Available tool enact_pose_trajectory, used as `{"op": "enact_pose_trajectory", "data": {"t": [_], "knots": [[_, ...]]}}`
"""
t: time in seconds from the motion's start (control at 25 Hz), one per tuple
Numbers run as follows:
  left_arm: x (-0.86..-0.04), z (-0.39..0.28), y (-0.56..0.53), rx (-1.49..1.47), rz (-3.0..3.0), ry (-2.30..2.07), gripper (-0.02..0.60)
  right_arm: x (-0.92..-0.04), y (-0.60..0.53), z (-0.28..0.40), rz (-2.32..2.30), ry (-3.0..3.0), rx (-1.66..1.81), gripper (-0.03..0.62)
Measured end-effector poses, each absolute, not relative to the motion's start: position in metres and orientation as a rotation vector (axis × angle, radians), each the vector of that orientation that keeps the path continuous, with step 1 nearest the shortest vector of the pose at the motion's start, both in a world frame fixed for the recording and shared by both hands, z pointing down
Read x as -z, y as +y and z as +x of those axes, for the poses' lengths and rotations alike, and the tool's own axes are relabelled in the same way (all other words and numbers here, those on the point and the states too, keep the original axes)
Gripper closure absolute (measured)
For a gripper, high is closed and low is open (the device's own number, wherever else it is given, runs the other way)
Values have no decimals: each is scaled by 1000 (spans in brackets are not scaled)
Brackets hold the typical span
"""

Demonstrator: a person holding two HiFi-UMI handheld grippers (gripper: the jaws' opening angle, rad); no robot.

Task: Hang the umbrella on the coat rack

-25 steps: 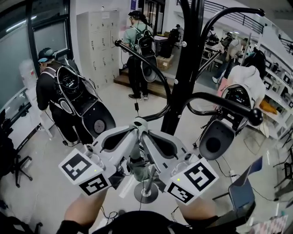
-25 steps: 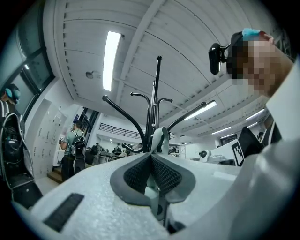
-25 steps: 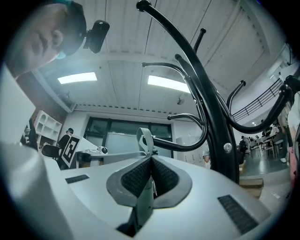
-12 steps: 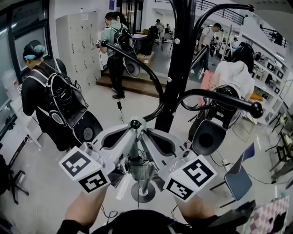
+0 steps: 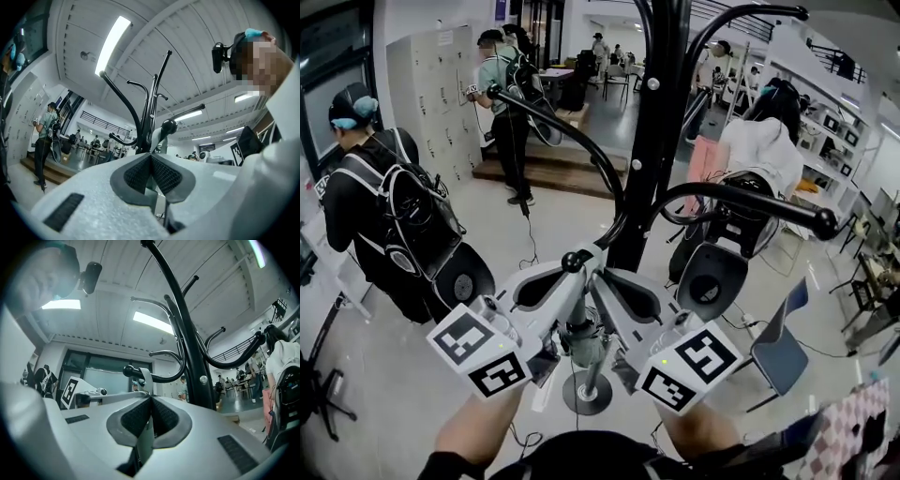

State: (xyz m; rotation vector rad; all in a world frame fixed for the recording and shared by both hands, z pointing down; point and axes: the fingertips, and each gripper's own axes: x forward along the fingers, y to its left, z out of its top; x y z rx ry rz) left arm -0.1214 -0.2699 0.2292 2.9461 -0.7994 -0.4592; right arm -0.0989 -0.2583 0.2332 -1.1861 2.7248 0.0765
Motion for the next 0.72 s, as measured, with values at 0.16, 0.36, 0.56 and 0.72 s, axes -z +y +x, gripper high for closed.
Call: {"op": "enact_pose_trajectory", "data": {"t": [0.16,0.36,0.56,0.72], "knots": [[-236,-116,-275,462,2939,-760,571,-240,-262,-93,-1230,2716,-68,585],[-238,-105,-281,455,2937,-721,571,-242,-266,-83,-1288,2698,-63,585],[-244,-100,-285,441,2944,-708,571,-248,-270,-79,-1325,2688,-59,585],[-246,-92,-289,422,2954,-704,571,-250,-275,-71,-1352,2674,-50,585]]}}
